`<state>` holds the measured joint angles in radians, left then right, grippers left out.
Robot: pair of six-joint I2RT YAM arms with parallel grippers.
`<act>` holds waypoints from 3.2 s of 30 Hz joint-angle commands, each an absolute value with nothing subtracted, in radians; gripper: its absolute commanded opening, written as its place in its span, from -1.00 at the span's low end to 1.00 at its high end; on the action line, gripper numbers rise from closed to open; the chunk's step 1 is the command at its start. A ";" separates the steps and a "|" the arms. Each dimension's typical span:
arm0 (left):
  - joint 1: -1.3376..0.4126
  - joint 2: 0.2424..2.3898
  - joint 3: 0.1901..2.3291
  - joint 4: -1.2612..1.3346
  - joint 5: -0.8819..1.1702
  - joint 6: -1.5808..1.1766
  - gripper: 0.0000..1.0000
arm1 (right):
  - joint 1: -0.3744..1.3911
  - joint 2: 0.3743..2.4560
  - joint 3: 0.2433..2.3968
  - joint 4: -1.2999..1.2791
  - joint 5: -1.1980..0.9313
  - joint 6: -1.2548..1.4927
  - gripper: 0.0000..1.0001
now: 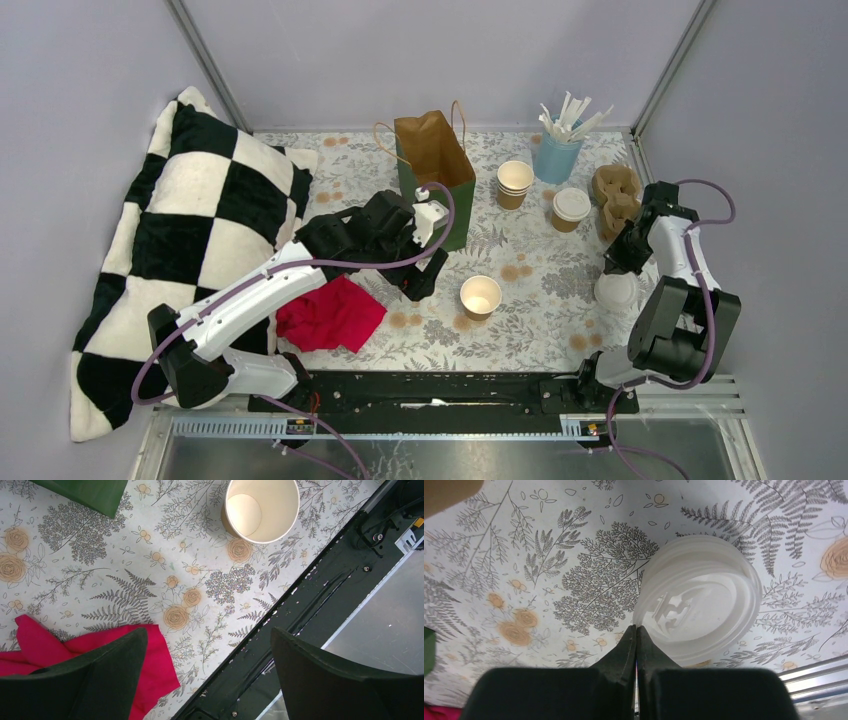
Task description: Pack the takeout coffee
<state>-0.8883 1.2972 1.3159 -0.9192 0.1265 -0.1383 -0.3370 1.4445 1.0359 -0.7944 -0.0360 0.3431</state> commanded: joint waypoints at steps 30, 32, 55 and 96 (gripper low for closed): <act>-0.894 1.280 1.345 -0.893 0.107 -0.115 0.95 | -0.709 1.465 1.021 -0.745 -0.139 0.370 0.86; -0.894 1.275 1.343 -0.898 0.100 -0.114 0.95 | -0.756 1.482 1.010 -0.714 -0.183 0.384 0.90; -0.891 1.288 1.351 -0.897 0.101 -0.115 0.97 | -0.790 1.477 0.754 -0.499 -0.437 0.493 0.99; -0.915 1.302 1.359 -0.888 0.112 -0.114 0.98 | -0.213 1.604 1.132 -0.964 0.210 0.288 -0.44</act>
